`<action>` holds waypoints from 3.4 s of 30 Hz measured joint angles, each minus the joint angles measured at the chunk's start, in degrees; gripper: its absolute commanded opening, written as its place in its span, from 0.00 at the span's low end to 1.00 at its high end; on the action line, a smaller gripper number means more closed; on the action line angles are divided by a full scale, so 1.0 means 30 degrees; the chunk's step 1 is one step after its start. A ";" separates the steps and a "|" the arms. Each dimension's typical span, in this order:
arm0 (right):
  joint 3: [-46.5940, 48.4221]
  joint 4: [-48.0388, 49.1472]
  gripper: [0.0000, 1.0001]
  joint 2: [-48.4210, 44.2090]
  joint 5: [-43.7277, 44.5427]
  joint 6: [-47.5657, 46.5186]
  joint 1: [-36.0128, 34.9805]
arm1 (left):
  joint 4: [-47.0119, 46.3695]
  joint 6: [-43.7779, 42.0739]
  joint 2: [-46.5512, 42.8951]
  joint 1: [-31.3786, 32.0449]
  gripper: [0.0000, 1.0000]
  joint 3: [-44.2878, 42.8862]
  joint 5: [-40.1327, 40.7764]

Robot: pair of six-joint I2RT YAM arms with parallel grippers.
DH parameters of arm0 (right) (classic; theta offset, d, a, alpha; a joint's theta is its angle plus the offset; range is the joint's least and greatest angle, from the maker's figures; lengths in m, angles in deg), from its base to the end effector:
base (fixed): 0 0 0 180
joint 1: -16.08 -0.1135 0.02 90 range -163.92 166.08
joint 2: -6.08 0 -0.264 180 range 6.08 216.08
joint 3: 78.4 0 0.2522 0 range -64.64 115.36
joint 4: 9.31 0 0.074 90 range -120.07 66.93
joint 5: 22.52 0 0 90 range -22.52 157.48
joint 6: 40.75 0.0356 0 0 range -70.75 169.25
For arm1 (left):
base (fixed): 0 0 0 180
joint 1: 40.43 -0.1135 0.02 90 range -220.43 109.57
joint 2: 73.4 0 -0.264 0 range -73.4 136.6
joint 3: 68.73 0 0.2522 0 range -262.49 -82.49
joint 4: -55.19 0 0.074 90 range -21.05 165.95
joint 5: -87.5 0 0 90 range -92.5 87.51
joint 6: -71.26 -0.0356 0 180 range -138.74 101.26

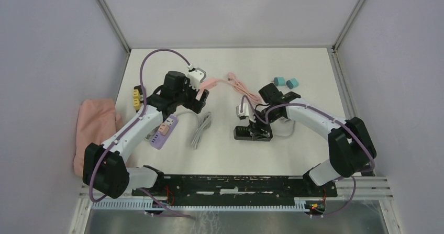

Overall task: Pull the plug off the socket
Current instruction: Pick up the socket from the center of the board, then place the socket at the center of the board, then move the socket to the center of the board.

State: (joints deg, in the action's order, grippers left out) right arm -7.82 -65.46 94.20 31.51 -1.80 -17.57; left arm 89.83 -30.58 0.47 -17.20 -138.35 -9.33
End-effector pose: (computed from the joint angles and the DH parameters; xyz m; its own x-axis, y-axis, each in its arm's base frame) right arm 0.2221 0.1729 0.2027 -0.0467 -0.7872 -0.6149 -0.9896 -0.0475 0.1360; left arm 0.2586 -0.1156 0.2798 -0.4668 0.4221 -0.7771 0.5849 0.8065 0.0866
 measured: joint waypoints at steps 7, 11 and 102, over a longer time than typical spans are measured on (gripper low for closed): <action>0.0335 0.0291 0.00 -0.1195 -0.3286 0.2033 0.4342 | -0.0007 0.0000 -0.0022 0.0000 0.98 0.0000 -0.0087; 0.0335 0.1581 0.00 -0.1617 -0.4918 0.4466 0.6870 | -0.0007 0.0000 -0.0029 0.0000 0.98 0.0000 -0.0240; 0.1282 0.8386 0.85 -0.2375 -1.1234 1.7872 1.3952 | 0.1151 0.1173 0.3963 -0.1290 0.87 -0.1923 0.0073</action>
State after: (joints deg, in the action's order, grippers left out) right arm -3.98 -40.30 87.07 -2.19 51.82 24.29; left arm 93.29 -27.06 12.36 -21.07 -144.12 -9.11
